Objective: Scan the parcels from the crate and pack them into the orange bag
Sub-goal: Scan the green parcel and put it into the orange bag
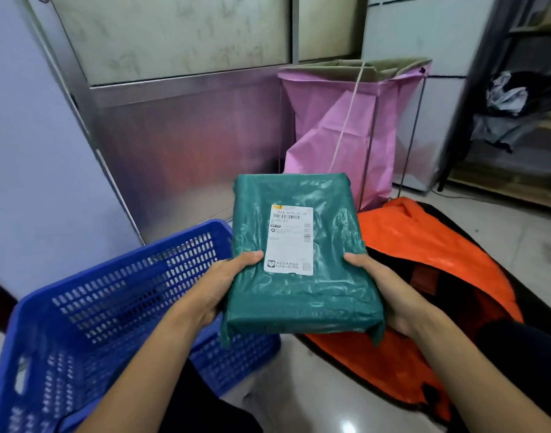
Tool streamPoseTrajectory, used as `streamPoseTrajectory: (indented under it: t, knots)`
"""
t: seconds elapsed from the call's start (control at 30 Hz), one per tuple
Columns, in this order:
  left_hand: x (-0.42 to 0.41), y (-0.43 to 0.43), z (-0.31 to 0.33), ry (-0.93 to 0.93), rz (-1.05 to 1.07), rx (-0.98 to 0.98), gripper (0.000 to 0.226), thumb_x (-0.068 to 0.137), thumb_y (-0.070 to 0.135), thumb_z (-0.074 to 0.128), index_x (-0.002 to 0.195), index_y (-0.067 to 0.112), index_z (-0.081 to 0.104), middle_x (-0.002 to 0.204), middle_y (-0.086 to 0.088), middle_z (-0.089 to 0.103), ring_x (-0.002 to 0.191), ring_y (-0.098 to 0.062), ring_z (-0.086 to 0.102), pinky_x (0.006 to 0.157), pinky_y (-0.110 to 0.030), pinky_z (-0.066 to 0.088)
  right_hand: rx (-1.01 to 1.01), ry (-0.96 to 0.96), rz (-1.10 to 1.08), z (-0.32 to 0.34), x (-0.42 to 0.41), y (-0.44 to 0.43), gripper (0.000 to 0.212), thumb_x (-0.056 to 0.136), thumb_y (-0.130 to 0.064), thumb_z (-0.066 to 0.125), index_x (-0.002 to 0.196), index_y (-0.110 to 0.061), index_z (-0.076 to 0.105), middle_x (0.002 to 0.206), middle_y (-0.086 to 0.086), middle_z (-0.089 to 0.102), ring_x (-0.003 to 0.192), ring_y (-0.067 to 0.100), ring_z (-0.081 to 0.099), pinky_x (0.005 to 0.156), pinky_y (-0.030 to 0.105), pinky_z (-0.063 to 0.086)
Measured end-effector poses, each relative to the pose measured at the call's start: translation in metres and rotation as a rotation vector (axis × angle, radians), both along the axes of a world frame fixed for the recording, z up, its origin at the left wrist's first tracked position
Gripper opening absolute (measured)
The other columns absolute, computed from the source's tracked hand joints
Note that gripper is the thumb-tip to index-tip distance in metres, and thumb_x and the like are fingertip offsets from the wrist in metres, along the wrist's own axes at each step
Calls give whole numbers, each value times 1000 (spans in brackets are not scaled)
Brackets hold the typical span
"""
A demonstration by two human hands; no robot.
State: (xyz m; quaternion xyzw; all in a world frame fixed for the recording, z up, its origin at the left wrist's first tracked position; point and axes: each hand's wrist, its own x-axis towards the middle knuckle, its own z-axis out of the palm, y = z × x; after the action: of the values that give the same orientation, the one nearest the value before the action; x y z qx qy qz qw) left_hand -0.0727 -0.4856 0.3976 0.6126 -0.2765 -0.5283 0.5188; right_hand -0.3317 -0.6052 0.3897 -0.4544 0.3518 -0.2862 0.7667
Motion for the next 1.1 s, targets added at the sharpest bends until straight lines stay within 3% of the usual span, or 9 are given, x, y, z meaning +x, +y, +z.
streamPoseTrajectory:
  t: [0.1, 0.2, 0.37, 0.5, 0.7, 0.77, 0.87, 0.97, 1.1]
  knots:
    - [4, -6, -22, -92, -144, 81, 99, 44, 59, 98, 126, 10, 72, 118, -13, 77, 111, -31, 74, 108, -50, 51, 47, 17, -58, -32, -8, -6, 47, 91, -40, 71, 131, -16, 68, 121, 14, 75, 110, 32, 73, 99, 45, 57]
    - [0, -13, -48, -105, -351, 205, 105, 42, 54, 102, 131, 10, 67, 126, -12, 75, 119, -30, 70, 110, -50, 49, 130, 52, -93, -74, -27, -9, 53, 87, -42, 76, 131, -13, 68, 123, 18, 73, 117, 39, 69, 108, 55, 50]
    - [-19, -9, -93, 30, -537, 431, 89, 44, 37, 105, 122, 6, 75, 128, -17, 72, 113, -29, 73, 92, -40, 60, 177, 196, -17, -120, -61, -4, 62, 77, -41, 85, 131, -18, 66, 119, 14, 75, 110, 34, 72, 105, 56, 52]
    - [-33, -18, -117, 59, -589, 511, 101, 43, 35, 105, 133, 9, 67, 131, -14, 72, 120, -29, 69, 110, -46, 49, 184, 257, 30, -134, -85, -14, 66, 69, -42, 86, 128, -23, 66, 117, 11, 77, 109, 32, 74, 103, 53, 54]
    - [-73, -51, -137, 39, -720, 575, 106, 38, 47, 103, 134, 19, 66, 130, -6, 73, 120, -23, 69, 94, -35, 57, 254, 316, -32, -147, -117, -37, 40, 85, -28, 77, 120, -11, 68, 101, 15, 78, 87, 32, 76, 84, 44, 59]
    - [-87, -62, -144, 21, -694, 598, 108, 33, 51, 102, 131, 20, 68, 125, -5, 75, 116, -23, 71, 92, -34, 57, 303, 306, -64, -152, -125, -40, 49, 79, -31, 80, 122, -9, 69, 106, 19, 78, 94, 36, 76, 87, 46, 60]
    - [-102, -82, -160, 29, -630, 616, 108, 28, 54, 99, 127, 21, 68, 116, -3, 79, 108, -19, 73, 86, -30, 57, 319, 276, -144, -160, -135, -36, 36, 91, -30, 70, 120, -10, 72, 107, 20, 78, 93, 36, 76, 88, 44, 58]
    - [-112, -100, -172, 65, -465, 541, 91, 46, 50, 97, 126, 16, 72, 119, -8, 78, 114, -25, 72, 102, -38, 54, 322, 246, -264, -171, -141, -28, 35, 95, -33, 67, 124, -14, 69, 110, 16, 78, 97, 35, 76, 90, 45, 60]
    - [-127, -127, -172, 202, -309, 433, 47, 68, 25, 84, 111, 7, 78, 113, -19, 77, 90, -28, 78, 86, -39, 58, 273, 188, -401, -188, -147, -29, 77, 72, -56, 86, 138, -27, 60, 122, 10, 75, 108, 35, 74, 101, 57, 54]
